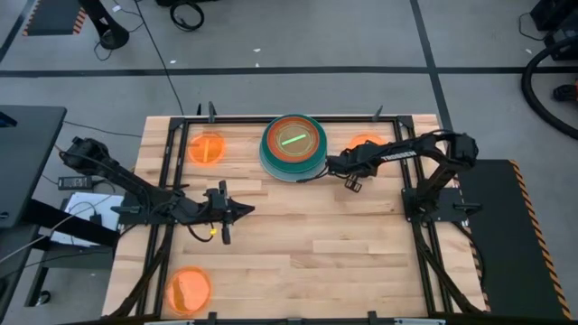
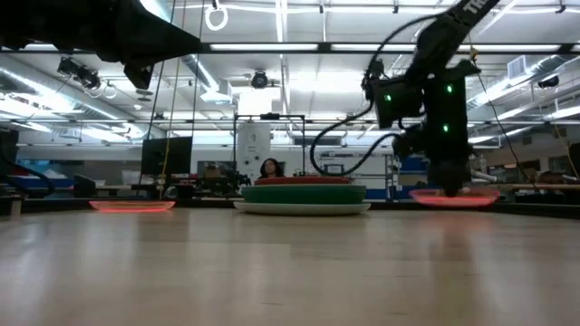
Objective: Stack plastic plates
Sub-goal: Stack the top right orange plate on top of light green plate, then stack the top left orange plate on top of the orange plate
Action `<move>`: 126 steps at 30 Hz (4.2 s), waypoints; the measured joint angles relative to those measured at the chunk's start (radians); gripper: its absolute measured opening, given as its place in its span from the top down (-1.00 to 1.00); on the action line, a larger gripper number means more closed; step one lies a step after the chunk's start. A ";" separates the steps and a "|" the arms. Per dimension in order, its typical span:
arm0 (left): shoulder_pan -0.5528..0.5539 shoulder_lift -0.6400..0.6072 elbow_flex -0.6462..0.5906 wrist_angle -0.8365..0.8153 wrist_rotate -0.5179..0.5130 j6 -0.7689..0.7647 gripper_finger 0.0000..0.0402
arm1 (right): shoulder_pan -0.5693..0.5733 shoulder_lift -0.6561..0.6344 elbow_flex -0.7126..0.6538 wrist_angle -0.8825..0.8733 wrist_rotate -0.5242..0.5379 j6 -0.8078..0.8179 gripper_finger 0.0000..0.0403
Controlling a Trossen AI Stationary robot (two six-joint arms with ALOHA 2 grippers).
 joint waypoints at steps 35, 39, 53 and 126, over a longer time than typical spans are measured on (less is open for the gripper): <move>0.001 0.000 0.000 0.020 0.000 0.007 0.95 | 0.026 0.213 0.365 0.520 -0.088 -1.236 0.97; 0.000 0.000 0.000 0.023 0.000 0.007 0.95 | 0.010 0.232 0.365 0.528 -0.100 -1.223 0.97; 0.000 0.000 0.000 0.022 0.000 0.007 0.95 | -0.027 0.261 0.365 0.568 -0.114 -1.148 0.91; 0.902 0.361 0.000 -0.359 -0.043 -0.311 0.40 | 0.734 -0.018 0.365 0.597 0.190 -0.615 0.33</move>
